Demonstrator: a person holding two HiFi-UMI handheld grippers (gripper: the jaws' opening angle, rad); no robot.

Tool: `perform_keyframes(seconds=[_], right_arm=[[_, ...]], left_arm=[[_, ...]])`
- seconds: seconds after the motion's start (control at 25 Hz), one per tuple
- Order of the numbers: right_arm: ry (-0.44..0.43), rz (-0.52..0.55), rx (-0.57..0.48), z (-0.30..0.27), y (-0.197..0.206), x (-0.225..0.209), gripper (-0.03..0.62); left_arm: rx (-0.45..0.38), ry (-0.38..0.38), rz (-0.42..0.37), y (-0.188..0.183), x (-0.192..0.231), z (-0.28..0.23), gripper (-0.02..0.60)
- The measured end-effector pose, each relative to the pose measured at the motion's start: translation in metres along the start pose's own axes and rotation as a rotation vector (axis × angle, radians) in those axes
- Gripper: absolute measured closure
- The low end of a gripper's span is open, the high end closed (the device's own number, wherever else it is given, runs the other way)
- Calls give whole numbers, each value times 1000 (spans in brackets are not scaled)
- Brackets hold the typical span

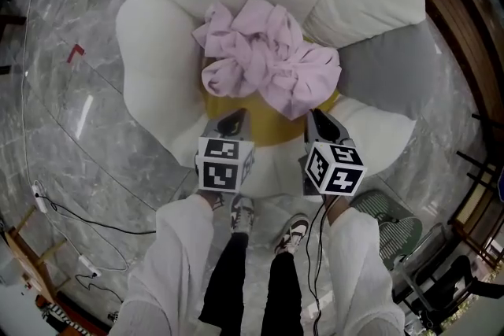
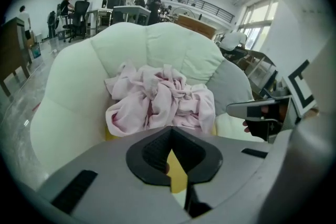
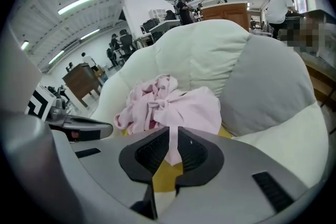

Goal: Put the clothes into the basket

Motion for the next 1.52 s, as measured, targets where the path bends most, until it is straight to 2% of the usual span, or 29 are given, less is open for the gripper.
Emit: perform_keyframes(seconds=[0.08,0.16,0.24,0.44,0.56,0.64,0.8,0.92,0.96,1.04,1.08,1.28,1.52], right_arm=[[9,28,13,-11,-1,1,563],[8,60,33,-22,0,4,478],[12,71,55,-30,3,5,456],[73,98,86,-47,7,-1,404],[91,96,109,-59,12,-6,396],[90,87,130,-66,17,-6,398],[115,83,174,-77,25,-6,398],[131,102,190,-82,26,-6,399],[140,111,197,-82,28,-6,412],[156,142,209,-81,30,-7,527],[158,161,211,-79,30,-8,551],[135,215,175,-67,24,-5,562],[85,212,146,-48,14,1,563]], left_arm=[[9,12,-40,-4,-4,-6,577],[18,30,-83,-5,-10,-11,577],[27,48,-105,-4,-15,-14,577],[43,48,2,15,-8,-8,577],[71,48,-24,26,-2,-2,577],[80,43,-41,28,4,-1,577],[71,35,-8,24,14,5,577],[80,30,-18,26,18,10,577],[84,26,-20,27,18,11,577],[90,25,-9,32,16,12,577],[89,32,0,34,13,13,577],[76,96,33,36,0,16,577],[62,28,69,38,-1,22,577]])
Point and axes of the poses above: the fingertips, and each gripper's own axes: z backward along the fingers, x to its left, y out of its underside, the point moved 4 cm from there along z, backward along the fingers, and after that the axes turned 3 degrees about y, right-handed, at the moved point
